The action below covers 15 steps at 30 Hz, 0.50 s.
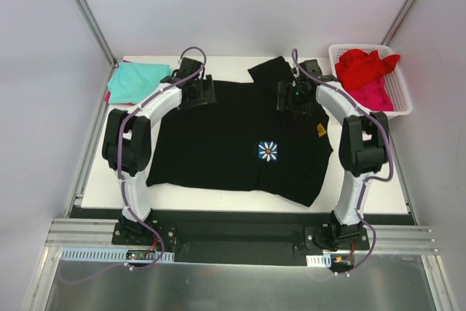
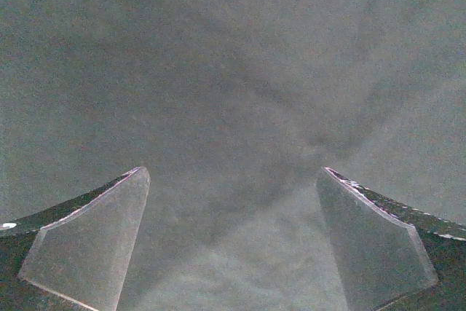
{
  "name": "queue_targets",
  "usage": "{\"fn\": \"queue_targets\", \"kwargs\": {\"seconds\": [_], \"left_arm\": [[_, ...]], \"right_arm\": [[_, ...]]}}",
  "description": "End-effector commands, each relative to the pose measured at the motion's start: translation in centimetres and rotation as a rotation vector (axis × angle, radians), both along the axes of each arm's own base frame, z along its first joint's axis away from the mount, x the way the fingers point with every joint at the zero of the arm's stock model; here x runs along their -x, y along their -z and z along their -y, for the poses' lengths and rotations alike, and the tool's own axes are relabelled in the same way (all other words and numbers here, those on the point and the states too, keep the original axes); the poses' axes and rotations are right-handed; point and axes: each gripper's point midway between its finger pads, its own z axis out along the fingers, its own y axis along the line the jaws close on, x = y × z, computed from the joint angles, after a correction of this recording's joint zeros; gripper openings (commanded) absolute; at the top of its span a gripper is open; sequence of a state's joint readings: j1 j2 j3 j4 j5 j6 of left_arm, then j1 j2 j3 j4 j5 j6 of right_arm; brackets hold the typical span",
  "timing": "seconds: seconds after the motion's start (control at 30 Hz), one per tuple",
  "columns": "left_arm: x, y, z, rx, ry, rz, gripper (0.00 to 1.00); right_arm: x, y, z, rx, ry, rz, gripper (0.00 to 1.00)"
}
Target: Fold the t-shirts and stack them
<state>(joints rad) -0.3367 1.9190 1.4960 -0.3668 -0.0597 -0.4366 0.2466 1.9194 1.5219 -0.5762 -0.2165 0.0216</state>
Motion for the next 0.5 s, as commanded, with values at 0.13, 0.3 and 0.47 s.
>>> {"fn": "queue_targets", "kwargs": {"seconds": [0.13, 0.3, 0.47], "left_arm": [[-4.9, 0.0, -3.1, 0.043, -0.055, 0.027, 0.99], [-6.4, 1.7, -5.1, 0.042, -0.105, 0.006, 0.99], [-8.1, 3.1, -6.1, 0.046, -0.139, -0.002, 0.99]], "right_arm": [[-4.2, 2.4, 1.8, -0.035, 0.005, -0.044, 0.86], [-5.5, 3.7, 4.2, -0.065, 0.076, -0.077, 0.87], [-6.6, 3.6, 5.4, -0.092, 0.106, -0.076, 0.88]]}}
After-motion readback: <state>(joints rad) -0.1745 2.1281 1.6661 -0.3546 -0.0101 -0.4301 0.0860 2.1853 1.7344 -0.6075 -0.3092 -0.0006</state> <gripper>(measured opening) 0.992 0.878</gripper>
